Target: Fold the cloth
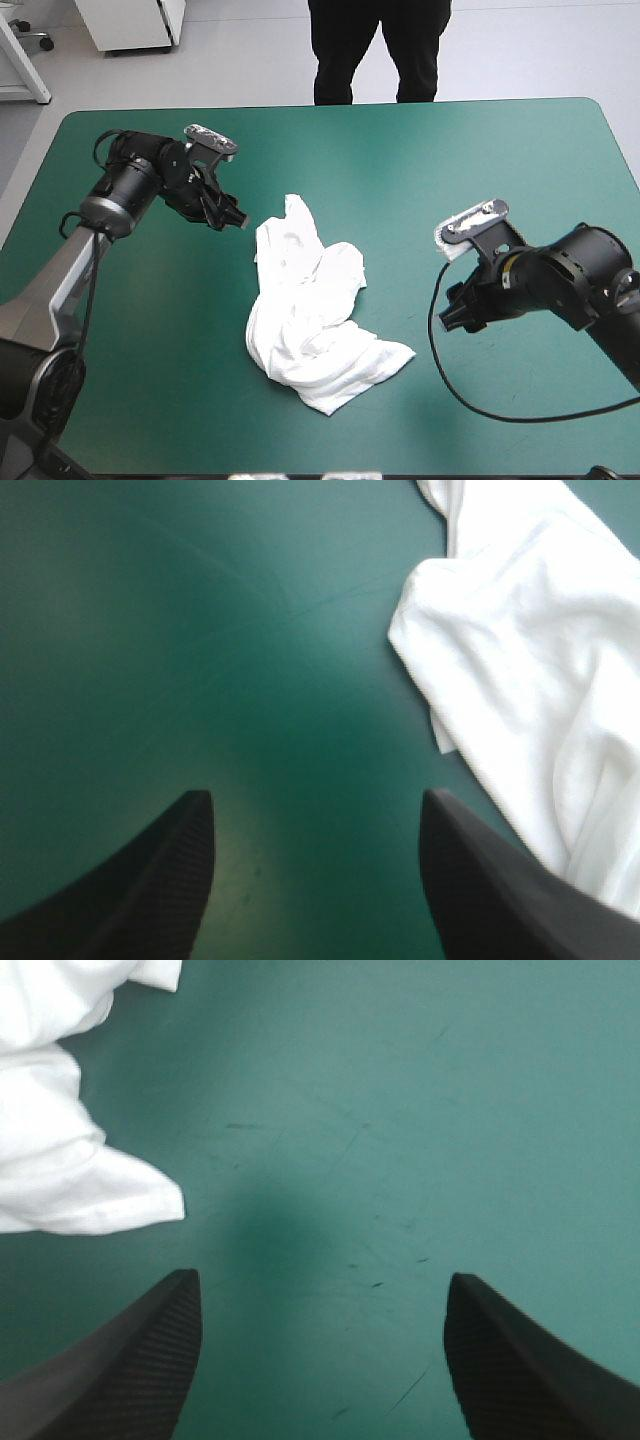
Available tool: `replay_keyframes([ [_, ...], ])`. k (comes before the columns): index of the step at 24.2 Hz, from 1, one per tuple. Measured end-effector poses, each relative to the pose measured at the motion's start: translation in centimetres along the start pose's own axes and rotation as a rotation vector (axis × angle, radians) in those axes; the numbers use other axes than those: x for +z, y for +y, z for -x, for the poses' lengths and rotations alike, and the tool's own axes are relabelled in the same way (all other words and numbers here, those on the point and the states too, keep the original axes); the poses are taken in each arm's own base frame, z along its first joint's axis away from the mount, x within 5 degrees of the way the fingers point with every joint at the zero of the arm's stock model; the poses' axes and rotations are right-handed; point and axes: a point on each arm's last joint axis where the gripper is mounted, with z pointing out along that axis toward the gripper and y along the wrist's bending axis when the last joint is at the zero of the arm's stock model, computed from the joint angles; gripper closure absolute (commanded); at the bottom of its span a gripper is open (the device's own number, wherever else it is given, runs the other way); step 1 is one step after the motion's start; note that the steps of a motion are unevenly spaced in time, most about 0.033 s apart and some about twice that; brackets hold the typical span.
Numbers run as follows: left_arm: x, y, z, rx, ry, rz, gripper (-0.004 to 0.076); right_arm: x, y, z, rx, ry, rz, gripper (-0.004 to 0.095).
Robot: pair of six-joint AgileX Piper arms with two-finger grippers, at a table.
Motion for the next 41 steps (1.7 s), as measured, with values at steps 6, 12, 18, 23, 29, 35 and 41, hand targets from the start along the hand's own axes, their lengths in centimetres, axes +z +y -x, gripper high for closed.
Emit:
replay_keyframes([
  [6,5.3,-0.6,0.9,0.006,0.041,-0.09,0.026,1.6,1.1,-3.0,-0.024,0.083,0.103,0.0273],
  [12,8.2,-2.0,1.6,0.057,0.038,-0.105,0.0262,2.9,1.4,-3.5,-0.095,0.09,0.129,0.0274],
  [18,12.4,-3.1,1.4,0.071,0.109,-0.14,0.0272,3.0,1.8,-3.1,-0.182,0.04,0.172,0.0274],
  [23,12.7,-3.5,1.5,0.044,0.116,-0.186,0.0654,5.0,2.3,-2.1,-0.305,0.06,0.206,0.0274],
  [29,12.7,-4.1,1.5,0.029,0.123,-0.228,0.0733,10.7,3.8,-0.4,-0.411,0.158,0.273,0.0318],
  [35,12.7,-4.1,1.5,0.029,0.123,-0.228,0.0733,14.4,6.7,0.2,-0.52,0.186,0.307,0.0318],
  [41,12.7,-4.1,1.5,0.029,0.123,-0.228,0.0733,17.9,8.4,0.2,-0.559,0.255,0.319,0.0543],
])
